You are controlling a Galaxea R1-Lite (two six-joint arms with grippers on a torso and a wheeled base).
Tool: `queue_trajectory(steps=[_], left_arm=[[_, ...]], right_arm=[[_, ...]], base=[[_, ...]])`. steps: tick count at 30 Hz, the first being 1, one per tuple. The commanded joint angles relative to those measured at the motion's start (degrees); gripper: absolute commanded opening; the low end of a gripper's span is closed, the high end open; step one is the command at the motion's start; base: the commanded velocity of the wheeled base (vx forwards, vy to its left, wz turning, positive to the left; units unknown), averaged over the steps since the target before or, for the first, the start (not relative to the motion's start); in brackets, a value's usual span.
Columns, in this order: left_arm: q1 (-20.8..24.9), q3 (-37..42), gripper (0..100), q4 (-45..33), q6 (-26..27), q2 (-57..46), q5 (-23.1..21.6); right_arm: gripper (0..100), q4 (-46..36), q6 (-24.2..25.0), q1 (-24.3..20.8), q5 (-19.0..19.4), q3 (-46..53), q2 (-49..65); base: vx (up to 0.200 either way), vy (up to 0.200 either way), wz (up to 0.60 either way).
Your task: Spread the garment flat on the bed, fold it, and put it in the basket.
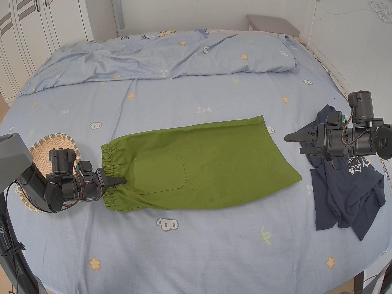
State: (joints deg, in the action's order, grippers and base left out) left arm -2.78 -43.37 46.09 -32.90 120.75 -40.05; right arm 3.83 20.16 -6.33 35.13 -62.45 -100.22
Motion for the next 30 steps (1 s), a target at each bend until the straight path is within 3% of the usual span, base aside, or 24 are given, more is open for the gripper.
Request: queue_trajectory(steps=[1, 7, 9, 15, 30], left_arm=[[-0.21, -0.13, 0, 0.05, -0.06, 0.01, -0.03], [-0.12, -0.13, 0, -0.39, -2.78, -3.06, -0.38], [-0.3, -0.57, 0, -2.41, -4.8, -5.7, -1.88], [-1.88, -2.94, 0, -8.91, -4.8, -8.69, -4.43], [-2.49, -3.12, 0, -9.0, -4.8, -8.69, -4.43]], right_arm=[[100, 0.04, 0.05, 0.26, 0.02, -0.21, -0.33], [100, -0.14, 0.05, 2.28, 0.29, -1.36, -2.35], [100, -0.14, -0.48, 3.43, -0.5, -2.67, -7.8], [100, -0.58, -1.79, 4.31, -0.5, -4.7, -13.07], [100, -1.1, -1.97, 4.83, 1.6, -7.07, -21.6]], base=[[0.0, 0.0, 0.0], [0.0, 0.0, 0.0], [0.0, 0.0, 0.0], [0.0, 0.0, 0.0], [0.0, 0.0, 0.0]])
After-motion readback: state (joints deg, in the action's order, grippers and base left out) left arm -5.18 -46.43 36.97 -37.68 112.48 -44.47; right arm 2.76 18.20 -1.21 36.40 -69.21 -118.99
